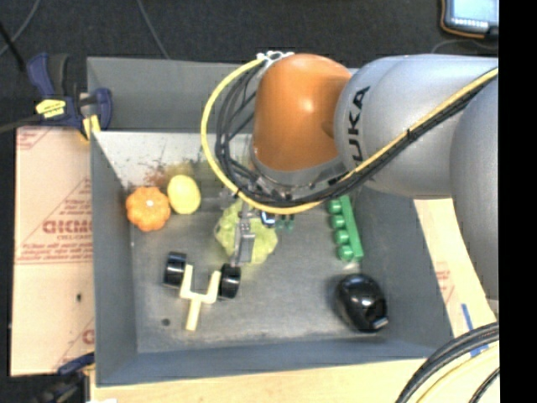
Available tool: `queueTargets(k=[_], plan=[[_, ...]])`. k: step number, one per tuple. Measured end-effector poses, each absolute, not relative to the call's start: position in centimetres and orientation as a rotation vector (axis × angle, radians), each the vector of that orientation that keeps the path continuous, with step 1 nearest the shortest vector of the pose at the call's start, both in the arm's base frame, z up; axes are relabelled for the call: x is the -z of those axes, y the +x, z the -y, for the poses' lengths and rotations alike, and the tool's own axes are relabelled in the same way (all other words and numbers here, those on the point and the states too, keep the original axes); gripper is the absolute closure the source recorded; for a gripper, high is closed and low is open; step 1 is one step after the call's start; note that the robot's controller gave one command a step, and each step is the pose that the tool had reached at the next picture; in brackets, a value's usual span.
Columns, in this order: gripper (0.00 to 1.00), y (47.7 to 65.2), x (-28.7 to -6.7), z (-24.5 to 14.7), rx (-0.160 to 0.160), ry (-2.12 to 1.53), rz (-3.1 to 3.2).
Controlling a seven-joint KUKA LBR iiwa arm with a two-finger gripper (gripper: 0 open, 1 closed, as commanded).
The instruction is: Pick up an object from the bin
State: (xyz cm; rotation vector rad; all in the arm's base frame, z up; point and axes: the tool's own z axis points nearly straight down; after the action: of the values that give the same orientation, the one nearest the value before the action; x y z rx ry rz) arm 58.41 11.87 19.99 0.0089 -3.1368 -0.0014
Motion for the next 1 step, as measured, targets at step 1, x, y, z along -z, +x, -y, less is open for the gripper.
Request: queueTargets(k=[1], plan=[[0.0, 58.57, -20.47, -11.81, 0.003, 0.004, 3.145]])
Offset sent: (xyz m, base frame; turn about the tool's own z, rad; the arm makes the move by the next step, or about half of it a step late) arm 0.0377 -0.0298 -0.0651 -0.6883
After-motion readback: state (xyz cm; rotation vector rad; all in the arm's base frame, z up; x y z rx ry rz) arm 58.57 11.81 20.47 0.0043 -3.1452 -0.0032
